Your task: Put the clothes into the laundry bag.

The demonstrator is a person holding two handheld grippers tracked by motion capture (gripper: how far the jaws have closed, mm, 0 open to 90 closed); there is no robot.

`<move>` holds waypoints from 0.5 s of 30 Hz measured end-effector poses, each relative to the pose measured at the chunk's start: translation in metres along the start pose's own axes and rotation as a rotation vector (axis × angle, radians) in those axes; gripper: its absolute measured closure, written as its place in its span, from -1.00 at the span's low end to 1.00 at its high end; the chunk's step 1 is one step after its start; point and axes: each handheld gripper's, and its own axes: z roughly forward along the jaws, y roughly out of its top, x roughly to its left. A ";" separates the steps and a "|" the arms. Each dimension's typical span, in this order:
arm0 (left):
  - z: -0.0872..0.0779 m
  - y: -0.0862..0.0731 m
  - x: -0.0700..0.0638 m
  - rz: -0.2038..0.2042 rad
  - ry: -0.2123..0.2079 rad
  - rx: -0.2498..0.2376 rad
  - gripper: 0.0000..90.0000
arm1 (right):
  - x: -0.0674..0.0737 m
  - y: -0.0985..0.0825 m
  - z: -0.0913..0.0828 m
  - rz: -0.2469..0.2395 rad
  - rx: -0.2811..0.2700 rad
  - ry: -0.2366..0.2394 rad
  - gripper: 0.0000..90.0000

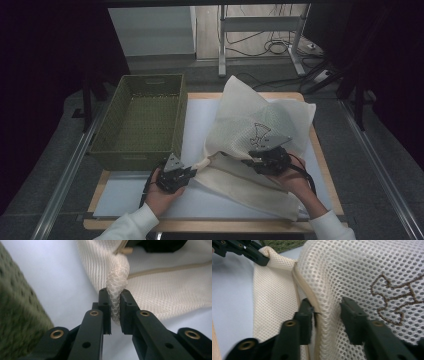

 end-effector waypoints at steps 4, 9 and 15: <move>-0.001 -0.006 0.002 -0.009 -0.002 0.018 0.81 | -0.001 -0.001 0.002 0.006 0.018 0.008 0.84; -0.003 -0.009 0.002 0.003 0.006 0.036 0.72 | -0.003 -0.002 0.003 0.017 0.026 0.017 0.89; -0.023 -0.006 -0.014 0.084 0.047 -0.054 0.28 | -0.005 -0.004 0.005 0.028 0.033 0.025 0.89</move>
